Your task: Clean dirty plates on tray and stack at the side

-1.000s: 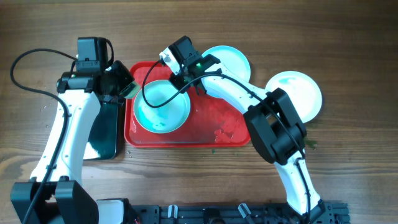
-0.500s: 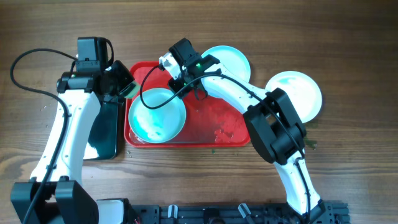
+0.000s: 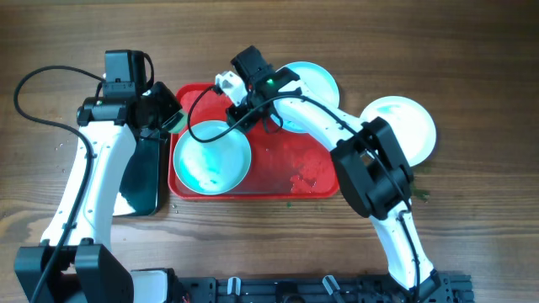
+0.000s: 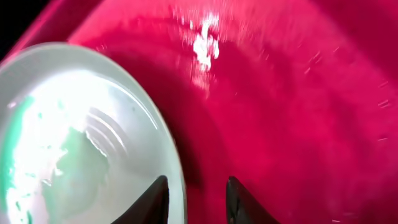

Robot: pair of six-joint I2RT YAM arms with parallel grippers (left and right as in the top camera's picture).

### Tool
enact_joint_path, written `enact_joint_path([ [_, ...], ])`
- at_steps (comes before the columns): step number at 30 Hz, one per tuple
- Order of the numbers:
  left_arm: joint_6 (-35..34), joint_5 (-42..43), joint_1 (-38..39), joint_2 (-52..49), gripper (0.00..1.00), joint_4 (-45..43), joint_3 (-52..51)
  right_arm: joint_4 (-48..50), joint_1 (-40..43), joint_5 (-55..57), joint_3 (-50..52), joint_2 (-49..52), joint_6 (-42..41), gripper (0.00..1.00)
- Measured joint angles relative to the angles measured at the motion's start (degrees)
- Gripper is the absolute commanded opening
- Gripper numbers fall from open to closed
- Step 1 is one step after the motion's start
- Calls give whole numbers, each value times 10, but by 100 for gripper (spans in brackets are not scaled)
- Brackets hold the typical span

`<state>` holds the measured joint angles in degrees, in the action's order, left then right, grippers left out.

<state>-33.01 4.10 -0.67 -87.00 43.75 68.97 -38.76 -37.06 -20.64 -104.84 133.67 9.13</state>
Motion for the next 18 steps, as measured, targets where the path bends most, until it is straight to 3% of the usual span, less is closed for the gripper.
enact_joint_path([
  [4,0,0,0,0,4,0,0,-6,-6,11,0,14,-15,21],
  [5,0,0,0,0,4,0,0,-3,-11,17,0,14,-20,5],
  [8,0,0,0,0,4,0,0,0,-28,52,0,14,-67,4],
  [14,0,0,2,0,4,10,-1,-69,-34,179,-16,6,-338,4],
  [18,0,-4,22,-1,4,6,-14,-108,-33,210,-16,0,-428,4],
])
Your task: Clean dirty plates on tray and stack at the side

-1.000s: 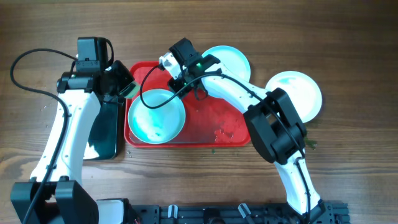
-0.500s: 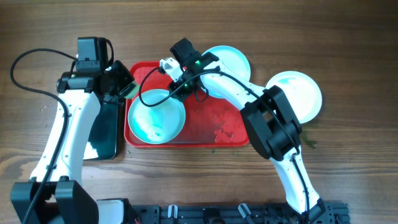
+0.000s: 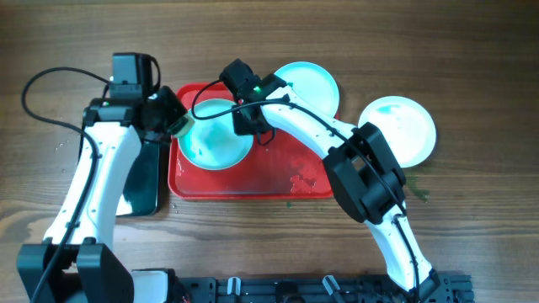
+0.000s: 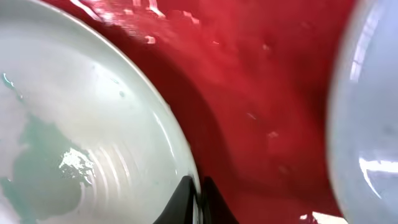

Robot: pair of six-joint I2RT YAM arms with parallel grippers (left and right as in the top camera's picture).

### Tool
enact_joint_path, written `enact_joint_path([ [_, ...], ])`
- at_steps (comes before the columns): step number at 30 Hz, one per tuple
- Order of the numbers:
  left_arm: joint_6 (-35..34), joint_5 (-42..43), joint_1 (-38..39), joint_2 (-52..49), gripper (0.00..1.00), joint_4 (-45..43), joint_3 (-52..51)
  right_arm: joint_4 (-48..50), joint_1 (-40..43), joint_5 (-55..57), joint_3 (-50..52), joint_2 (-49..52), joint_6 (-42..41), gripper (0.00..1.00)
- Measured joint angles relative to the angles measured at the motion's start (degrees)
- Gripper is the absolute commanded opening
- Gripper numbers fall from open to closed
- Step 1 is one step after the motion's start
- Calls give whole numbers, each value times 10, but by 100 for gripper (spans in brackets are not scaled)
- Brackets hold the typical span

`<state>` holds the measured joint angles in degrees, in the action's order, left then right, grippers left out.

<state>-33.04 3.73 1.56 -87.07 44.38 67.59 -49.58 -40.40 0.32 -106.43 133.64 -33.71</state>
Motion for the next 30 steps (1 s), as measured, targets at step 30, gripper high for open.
enact_joint_path([
  [30,9,-113,97,-191,4,-99,-44,30,10,2,3,0,19,4],
])
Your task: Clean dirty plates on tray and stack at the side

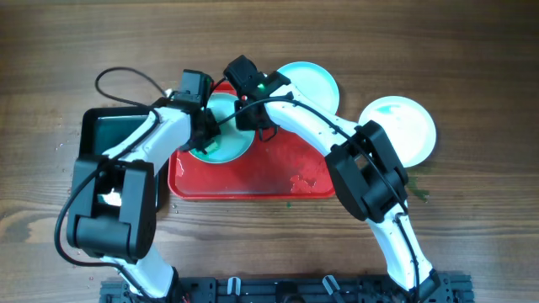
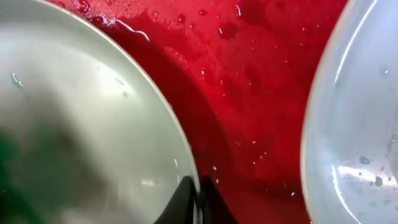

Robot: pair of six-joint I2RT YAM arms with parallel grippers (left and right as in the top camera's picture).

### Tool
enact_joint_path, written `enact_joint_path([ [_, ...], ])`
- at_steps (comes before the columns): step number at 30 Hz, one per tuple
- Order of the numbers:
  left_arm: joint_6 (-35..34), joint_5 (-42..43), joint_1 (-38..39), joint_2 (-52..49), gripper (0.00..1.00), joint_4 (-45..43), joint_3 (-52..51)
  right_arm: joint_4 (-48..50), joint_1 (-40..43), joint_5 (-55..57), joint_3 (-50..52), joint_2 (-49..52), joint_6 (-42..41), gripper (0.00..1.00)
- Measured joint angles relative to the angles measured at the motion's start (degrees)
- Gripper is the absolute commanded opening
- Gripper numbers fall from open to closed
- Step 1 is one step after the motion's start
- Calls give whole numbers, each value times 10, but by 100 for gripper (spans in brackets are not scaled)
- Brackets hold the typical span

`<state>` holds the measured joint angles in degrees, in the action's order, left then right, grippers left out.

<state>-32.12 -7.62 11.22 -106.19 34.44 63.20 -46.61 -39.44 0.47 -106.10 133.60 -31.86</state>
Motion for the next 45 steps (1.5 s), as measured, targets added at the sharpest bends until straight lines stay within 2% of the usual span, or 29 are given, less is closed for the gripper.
enact_joint_path([
  [2,-52,-47,0,0,4,26,0,4,-1,-7,0,0,0,4],
  [4,-54,-48,0,0,4,30,0,4,-4,-6,0,0,0,4],
  [6,-5,-15,-7,0,4,19,-1,4,-4,-6,0,0,2,4],
  [10,133,166,-26,-2,4,-39,-4,4,-2,-4,0,0,7,4],
  [13,160,232,-24,-9,4,-71,-10,4,0,-5,1,0,11,4],
  [15,136,227,-24,-9,4,-78,-11,4,3,-14,1,0,12,4],
  [18,57,181,-29,-9,4,-82,-11,14,22,-87,1,5,22,4],
  [22,34,169,-49,-8,4,-75,-9,33,53,-203,8,15,43,4],
  [25,92,203,-59,-8,4,-75,-9,49,70,-260,23,16,52,4],
  [27,164,275,-75,-12,4,-70,-10,47,78,-280,27,17,57,4],
  [28,203,338,-79,-16,4,-68,-12,46,80,-284,28,18,61,4],
  [30,241,407,-77,-21,4,-71,-19,45,80,-286,28,18,65,4],
  [31,244,416,-77,-23,4,-76,-20,45,80,-286,29,19,66,4],
  [34,182,353,-78,-23,4,-87,-20,45,80,-290,29,19,66,4],
  [36,126,285,-76,-22,4,-90,-10,46,80,-290,29,19,66,4],
  [39,88,159,-76,-22,4,-79,21,46,80,-290,29,19,66,4],
  [41,74,90,-78,-24,4,-26,50,49,80,-290,29,19,66,4],
  [45,63,40,-79,-26,4,84,100,53,78,-290,29,19,67,4],
])
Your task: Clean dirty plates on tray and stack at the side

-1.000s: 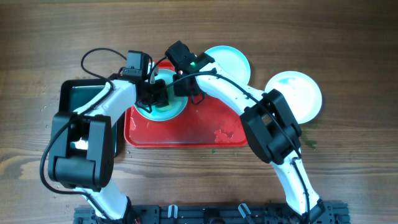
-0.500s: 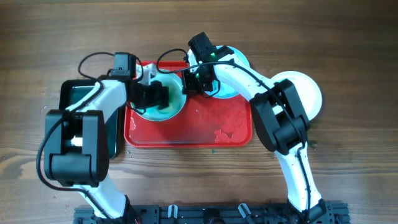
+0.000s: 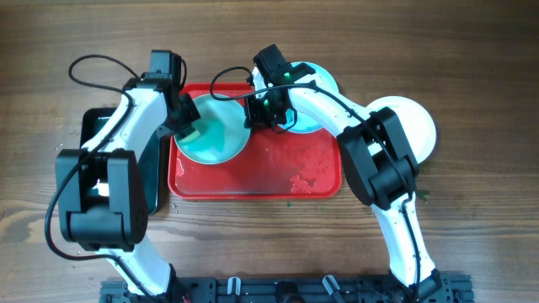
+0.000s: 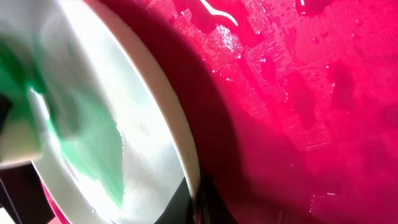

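Observation:
A white plate [image 3: 221,126] smeared with green sits tilted at the back left of the red tray [image 3: 286,168]. My right gripper [image 3: 253,114] is shut on its right rim. In the right wrist view the rim runs down between the closed fingers of the right gripper [image 4: 198,199], with the plate [image 4: 124,124] on the left and wet tray [image 4: 298,93] on the right. My left gripper [image 3: 185,126] is shut on a yellowish sponge [image 3: 192,133], pressed on the plate's left part. The sponge [image 4: 15,140] shows at the far edge of the wrist view.
A second pale plate [image 3: 324,82] lies at the tray's back right corner, partly under my right arm. A white plate [image 3: 413,126] rests on the table to the right. A black basin [image 3: 139,168] stands left of the tray.
The left gripper with the sponge has shifted from the plate's middle to its left part. The right wrist has swung to the right, and the plate now stands more steeply tilted in its grip.
First the plate lay flat at the tray's front left, the right gripper open astride its rim and the sponge at the tray's left edge. Then the right gripper was shut on the rim with the plate farther back. Then the sponge was on the plate, and now at its left.

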Robot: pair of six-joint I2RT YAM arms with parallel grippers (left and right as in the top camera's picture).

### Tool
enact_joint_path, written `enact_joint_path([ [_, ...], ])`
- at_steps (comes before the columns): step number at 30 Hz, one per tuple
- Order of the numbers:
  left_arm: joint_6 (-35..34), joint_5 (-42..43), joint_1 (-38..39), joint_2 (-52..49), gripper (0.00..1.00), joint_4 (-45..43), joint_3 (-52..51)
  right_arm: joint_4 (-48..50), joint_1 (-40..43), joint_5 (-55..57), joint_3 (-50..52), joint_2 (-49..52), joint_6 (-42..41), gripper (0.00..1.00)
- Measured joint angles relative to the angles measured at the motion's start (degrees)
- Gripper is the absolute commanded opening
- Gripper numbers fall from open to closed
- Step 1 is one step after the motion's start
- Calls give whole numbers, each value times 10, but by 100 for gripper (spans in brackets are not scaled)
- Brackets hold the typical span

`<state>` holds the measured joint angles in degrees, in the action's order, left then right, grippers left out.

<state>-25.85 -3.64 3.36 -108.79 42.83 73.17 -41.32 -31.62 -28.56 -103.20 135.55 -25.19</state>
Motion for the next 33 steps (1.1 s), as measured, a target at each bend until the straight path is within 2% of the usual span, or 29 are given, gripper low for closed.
enact_joint_path([
  [3,46,44,-2,0,4,58,3,1,0,0,0,0,0,4],
  [5,134,139,-4,0,4,82,3,0,0,0,0,0,0,4],
  [9,232,262,-4,0,4,56,3,0,0,0,0,0,0,4],
  [12,202,228,-4,0,4,17,3,1,0,-1,0,0,0,4],
  [16,83,40,-4,-1,4,5,5,2,0,-2,0,0,0,4],
  [18,56,-18,-3,-1,4,46,27,1,-1,-2,0,0,0,4],
  [22,34,-42,-18,-7,4,177,175,-17,-6,37,0,-7,0,4],
  [25,27,-14,-44,-5,4,245,279,-44,-27,151,8,-35,15,4],
  [28,26,27,-55,-4,4,256,292,-70,-68,300,9,-71,26,4],
  [33,25,53,-54,-4,4,265,292,-133,-181,593,9,-146,21,4],
])
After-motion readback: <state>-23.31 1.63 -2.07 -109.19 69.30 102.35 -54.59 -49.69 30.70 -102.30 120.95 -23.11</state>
